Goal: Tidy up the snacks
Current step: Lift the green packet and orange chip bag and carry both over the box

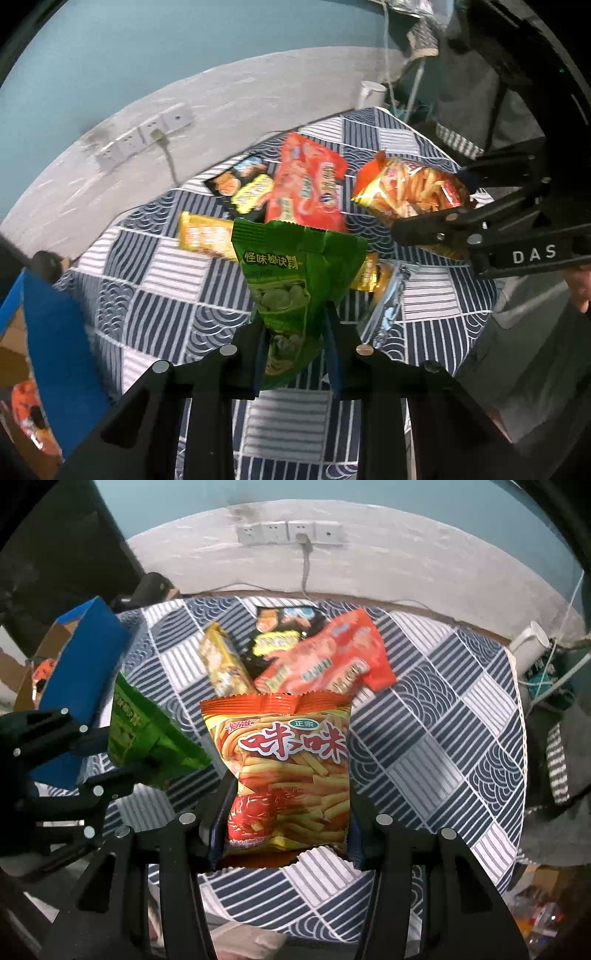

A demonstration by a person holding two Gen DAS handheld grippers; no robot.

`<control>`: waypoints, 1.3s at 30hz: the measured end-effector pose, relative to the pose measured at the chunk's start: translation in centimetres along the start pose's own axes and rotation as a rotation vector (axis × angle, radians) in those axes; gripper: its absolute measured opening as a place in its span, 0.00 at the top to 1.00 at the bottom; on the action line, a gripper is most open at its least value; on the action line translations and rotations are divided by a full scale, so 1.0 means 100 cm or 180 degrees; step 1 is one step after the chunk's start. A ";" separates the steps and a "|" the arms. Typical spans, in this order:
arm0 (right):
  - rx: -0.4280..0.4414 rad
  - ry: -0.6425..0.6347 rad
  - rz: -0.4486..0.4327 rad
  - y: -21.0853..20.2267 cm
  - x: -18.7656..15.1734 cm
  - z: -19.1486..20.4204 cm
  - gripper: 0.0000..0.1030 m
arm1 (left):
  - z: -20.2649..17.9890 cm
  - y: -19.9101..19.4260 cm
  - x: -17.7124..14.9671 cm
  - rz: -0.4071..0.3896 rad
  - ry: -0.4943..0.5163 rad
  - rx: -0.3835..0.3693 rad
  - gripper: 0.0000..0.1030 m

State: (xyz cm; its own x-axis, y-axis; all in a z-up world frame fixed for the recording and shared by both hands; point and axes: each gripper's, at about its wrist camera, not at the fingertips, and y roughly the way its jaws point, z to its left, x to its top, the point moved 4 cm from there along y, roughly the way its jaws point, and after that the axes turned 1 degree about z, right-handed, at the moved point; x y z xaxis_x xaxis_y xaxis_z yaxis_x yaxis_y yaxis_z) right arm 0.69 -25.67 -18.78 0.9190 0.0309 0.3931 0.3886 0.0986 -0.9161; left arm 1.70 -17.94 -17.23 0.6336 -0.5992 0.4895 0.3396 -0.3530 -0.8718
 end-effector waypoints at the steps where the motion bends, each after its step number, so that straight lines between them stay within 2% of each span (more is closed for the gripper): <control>1: 0.0012 -0.0026 -0.0018 -0.002 0.002 0.005 0.51 | 0.002 -0.004 -0.001 -0.0019 -0.0025 0.0025 0.75; 14: 0.0084 -0.0310 -0.0247 -0.031 0.030 0.056 0.51 | 0.033 -0.078 -0.002 -0.0414 -0.0301 0.0241 0.75; 23: 0.0127 -0.0523 -0.0388 -0.049 0.048 0.092 0.51 | 0.075 -0.120 -0.010 -0.0611 -0.0543 0.0540 0.75; 31: 0.0208 -0.0756 -0.0437 -0.053 0.066 0.138 0.51 | 0.105 -0.155 -0.024 -0.0791 -0.0694 0.0751 0.75; 39: 0.0281 -0.0992 -0.0464 -0.054 0.082 0.189 0.51 | 0.132 -0.176 -0.044 -0.0847 -0.0844 0.0905 0.75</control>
State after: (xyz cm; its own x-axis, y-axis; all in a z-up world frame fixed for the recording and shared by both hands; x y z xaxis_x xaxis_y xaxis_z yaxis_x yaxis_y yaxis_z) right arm 4.84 -7.15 -9.15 0.7844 0.3108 0.5367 0.4943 0.2094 -0.8437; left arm 2.11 0.36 -4.35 0.6418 -0.2971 0.7069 0.6678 -0.2366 -0.7057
